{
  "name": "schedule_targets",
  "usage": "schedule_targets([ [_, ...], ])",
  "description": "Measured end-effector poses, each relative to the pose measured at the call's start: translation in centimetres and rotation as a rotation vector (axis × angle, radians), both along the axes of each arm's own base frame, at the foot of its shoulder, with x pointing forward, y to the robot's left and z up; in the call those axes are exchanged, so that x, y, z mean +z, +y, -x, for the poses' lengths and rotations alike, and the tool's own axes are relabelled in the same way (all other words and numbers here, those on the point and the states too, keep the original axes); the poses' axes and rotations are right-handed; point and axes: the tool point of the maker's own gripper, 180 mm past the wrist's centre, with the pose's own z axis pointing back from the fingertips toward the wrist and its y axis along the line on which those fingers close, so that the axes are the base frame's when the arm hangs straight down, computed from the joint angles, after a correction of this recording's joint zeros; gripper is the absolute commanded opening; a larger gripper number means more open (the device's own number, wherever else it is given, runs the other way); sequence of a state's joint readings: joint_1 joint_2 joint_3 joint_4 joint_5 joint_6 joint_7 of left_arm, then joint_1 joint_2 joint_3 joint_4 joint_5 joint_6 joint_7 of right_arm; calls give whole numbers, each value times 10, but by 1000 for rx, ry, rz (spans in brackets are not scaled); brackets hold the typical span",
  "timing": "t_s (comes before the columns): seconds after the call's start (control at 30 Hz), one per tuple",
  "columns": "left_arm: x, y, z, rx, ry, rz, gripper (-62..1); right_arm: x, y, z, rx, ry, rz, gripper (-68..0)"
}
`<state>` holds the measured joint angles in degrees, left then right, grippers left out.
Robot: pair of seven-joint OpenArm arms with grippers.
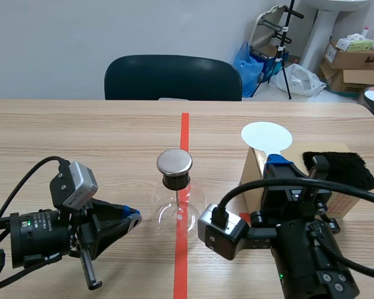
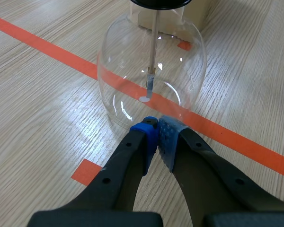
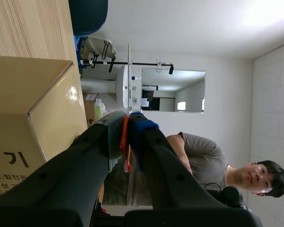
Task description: Do the electroscope experiment
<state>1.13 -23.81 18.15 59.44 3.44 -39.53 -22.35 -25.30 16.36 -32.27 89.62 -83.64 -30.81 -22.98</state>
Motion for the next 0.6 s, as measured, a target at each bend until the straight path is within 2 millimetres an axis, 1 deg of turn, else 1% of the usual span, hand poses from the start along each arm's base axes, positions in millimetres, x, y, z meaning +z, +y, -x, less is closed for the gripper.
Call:
schedule_targets([
  [0.27,0,0,0,0,0,0,-571,0,0,0,0,0,0,-666],
  [0.37,0,0,0,0,0,0,-571,0,3,0,16,1,0,-666],
  [0.6,0,0,0,0,0,0,-571,-1,25,5,139,5,4,-666],
])
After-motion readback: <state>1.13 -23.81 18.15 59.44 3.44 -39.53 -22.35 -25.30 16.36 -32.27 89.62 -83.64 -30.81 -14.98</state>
